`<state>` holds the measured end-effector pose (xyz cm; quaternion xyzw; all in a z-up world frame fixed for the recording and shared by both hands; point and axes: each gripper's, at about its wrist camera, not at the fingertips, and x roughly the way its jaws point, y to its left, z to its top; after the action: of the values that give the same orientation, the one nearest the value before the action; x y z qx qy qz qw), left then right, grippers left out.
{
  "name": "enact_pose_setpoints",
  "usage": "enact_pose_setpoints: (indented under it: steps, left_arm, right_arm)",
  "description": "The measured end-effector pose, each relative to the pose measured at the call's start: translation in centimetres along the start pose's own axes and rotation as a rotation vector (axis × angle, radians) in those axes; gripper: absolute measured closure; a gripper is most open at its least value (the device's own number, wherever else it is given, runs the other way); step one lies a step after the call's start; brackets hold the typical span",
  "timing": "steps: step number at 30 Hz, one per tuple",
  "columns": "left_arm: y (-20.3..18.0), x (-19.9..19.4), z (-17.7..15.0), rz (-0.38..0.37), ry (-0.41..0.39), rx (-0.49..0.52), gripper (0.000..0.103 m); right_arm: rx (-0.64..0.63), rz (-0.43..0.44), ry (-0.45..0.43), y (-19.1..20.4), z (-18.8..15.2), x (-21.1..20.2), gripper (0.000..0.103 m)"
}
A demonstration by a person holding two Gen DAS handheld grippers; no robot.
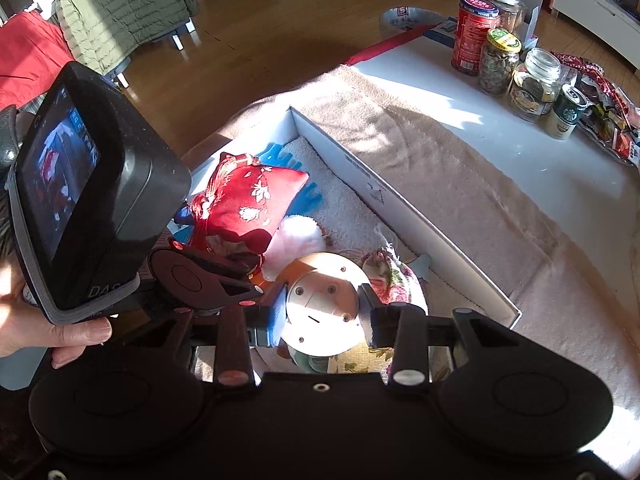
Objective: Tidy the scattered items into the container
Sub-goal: 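Lower the pouch and mushroom into the box and open both grippers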
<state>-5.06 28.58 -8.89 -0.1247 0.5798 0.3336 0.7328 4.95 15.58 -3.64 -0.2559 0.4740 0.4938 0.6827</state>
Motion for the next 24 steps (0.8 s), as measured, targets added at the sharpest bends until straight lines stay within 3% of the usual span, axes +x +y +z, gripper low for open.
enact_pose_setpoints:
  steps: [4,6,11,14,24]
  left_arm:
    - [0.1,-0.3,-0.1,0.026,-0.015,0.009,0.046]
    - [0.1,-0.6,-0.1,0.036,-0.026,0.010,0.035]
    - [0.0,-1.5,-0.3,0.032,-0.038,0.004,0.032]
    - [-0.7,-2.2,-0.6,0.038,-0.052,0.021,0.022]
    - [-2.7,-3.4,-1.4,0.005,-0.050,0.027,0.019]
  right_arm:
    - [0.003,0.011,-0.015,0.3,0.1,-0.3,0.062]
    - [0.002,0.008,-0.023,0.3,0.1,-0.5,0.061]
    - [0.006,0.007,-0.036,0.2,-0.3,-1.1,0.055]
    - [-0.004,-0.013,-0.043,0.2,-0.8,-1.6,0.053]
    - [0.005,-0.028,-0.035,-1.0,-2.9,-2.8,0.053]
